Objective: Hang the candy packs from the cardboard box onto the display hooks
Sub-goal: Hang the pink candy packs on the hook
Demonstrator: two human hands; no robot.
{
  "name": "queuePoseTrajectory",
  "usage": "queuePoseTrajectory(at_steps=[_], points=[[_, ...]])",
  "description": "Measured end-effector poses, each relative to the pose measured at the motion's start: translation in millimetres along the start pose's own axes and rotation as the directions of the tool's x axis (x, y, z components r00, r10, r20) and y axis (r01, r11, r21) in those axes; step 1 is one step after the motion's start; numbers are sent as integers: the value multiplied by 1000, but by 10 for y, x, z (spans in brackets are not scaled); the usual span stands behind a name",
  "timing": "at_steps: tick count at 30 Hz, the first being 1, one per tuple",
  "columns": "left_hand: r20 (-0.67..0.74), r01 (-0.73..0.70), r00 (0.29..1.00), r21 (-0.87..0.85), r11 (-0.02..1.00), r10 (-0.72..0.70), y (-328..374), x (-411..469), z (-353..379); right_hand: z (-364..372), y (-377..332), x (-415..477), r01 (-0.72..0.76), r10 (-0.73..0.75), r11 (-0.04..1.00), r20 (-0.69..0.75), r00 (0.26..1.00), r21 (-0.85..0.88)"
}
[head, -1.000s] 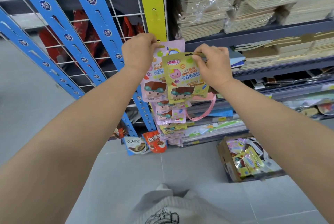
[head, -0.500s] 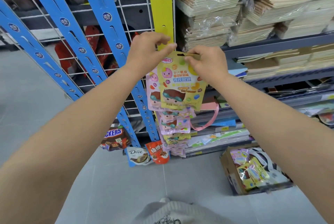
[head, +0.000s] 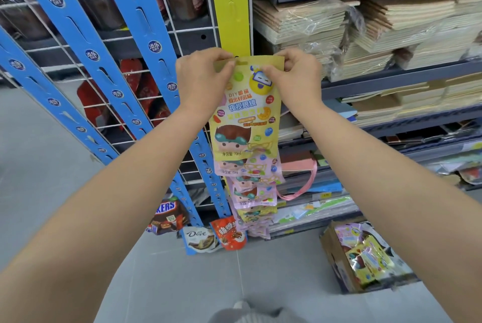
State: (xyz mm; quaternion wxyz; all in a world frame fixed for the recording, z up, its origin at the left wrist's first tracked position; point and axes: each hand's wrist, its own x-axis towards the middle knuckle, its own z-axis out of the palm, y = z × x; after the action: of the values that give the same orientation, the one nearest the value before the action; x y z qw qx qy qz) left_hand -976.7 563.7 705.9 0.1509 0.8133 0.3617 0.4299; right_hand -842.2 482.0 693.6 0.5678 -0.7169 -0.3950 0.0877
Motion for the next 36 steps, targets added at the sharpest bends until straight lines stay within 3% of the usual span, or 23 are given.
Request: queuePoseTrajectory(at_steps=[3,11,17,21,26,29,33,36], points=[[-16,1,1000,83,997,1,20,41,23,43,-22,17,-20,20,1000,-57,998,6],[106,20,993,234,972,-46,134,127,-8,78,-58,71,-27,26,1000,-174,984,-4],[210,56,970,307,950,-125,163,153,-37,126,-77,85,-30,9,990,-154,988,-135],[203,40,971,385,922,-127,151,170,-43,145,-71,54,-48,23,977,-125,992,-206],[191,-92,982,505,858,-7,27,60,6,169,-13,-16,-61,23,953,-129,991,-296],[125,-210,978,560,801,168,-138,-54,81,141,50,-53,-103,61,926,-125,990,-364],[-94,-321,874,625,712,477,-320,-157,190,116,125,-112,-156,120,904,-115,986,-398],[-55,-460,822,523,717,567,-302,-204,250,75,186,-148,-186,152,906,-118,981,-380]])
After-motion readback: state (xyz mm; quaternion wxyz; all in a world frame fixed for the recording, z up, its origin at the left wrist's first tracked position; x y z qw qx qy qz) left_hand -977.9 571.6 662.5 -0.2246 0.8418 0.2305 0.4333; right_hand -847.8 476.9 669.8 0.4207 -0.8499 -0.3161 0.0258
